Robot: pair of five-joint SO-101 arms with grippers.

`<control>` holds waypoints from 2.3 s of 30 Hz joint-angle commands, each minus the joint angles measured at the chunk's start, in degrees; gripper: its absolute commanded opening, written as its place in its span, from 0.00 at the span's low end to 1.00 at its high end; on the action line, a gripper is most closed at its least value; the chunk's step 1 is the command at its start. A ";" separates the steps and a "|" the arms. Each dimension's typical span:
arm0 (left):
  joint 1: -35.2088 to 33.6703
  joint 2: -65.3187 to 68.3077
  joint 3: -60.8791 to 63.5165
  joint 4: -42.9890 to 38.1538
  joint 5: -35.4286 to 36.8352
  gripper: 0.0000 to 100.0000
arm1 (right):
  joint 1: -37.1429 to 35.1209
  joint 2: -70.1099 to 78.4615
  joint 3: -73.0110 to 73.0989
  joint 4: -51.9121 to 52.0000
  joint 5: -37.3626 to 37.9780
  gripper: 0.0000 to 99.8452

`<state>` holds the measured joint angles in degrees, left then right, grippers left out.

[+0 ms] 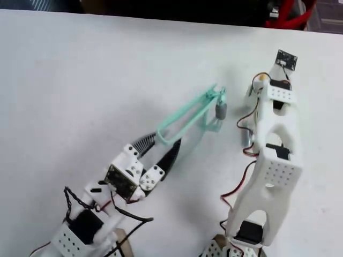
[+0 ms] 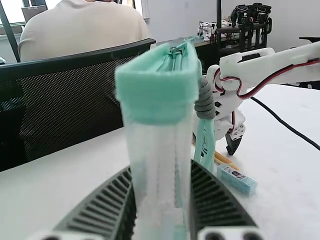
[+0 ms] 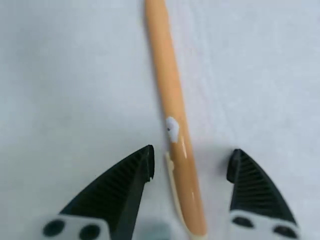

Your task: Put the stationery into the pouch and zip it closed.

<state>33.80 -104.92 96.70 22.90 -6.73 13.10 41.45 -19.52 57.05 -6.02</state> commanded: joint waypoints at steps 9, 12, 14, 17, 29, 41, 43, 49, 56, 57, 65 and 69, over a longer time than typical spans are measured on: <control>-0.40 0.48 0.35 1.32 0.00 0.11 | 0.57 8.75 -18.37 11.65 0.62 0.03; -0.40 0.48 0.35 1.32 0.00 0.11 | 0.66 9.10 -19.25 11.91 0.62 0.04; -0.40 0.48 0.35 1.32 0.00 0.11 | 1.10 9.01 -19.25 12.00 0.53 0.09; -0.40 0.48 0.35 1.41 0.00 0.11 | 1.01 9.10 -19.43 12.53 0.53 0.21; -0.40 0.48 0.35 1.41 0.00 0.11 | 1.27 9.10 -19.43 12.44 0.53 0.10; -0.48 0.48 0.35 1.41 0.00 0.11 | 1.36 9.19 -19.43 12.53 0.53 0.15; -0.57 0.48 0.35 1.41 0.00 0.11 | 1.27 9.19 -19.34 12.70 0.53 0.16; -0.66 0.48 0.35 1.41 0.00 0.11 | 1.36 9.19 -19.34 12.70 0.53 0.06; -0.75 0.48 0.35 1.41 0.00 0.11 | 1.27 9.19 -19.16 12.70 0.79 0.06; -0.75 0.48 0.35 1.41 0.00 0.11 | 1.36 9.19 -19.16 12.70 0.62 0.01; -0.75 0.48 0.35 1.41 0.00 0.11 | 1.27 9.19 -19.16 12.70 0.79 0.18; -0.75 0.48 0.35 1.41 0.00 0.11 | 1.36 9.19 -19.16 12.70 0.62 0.01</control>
<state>33.80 -105.01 96.62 23.08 -6.73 13.80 50.77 -37.45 69.36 -5.76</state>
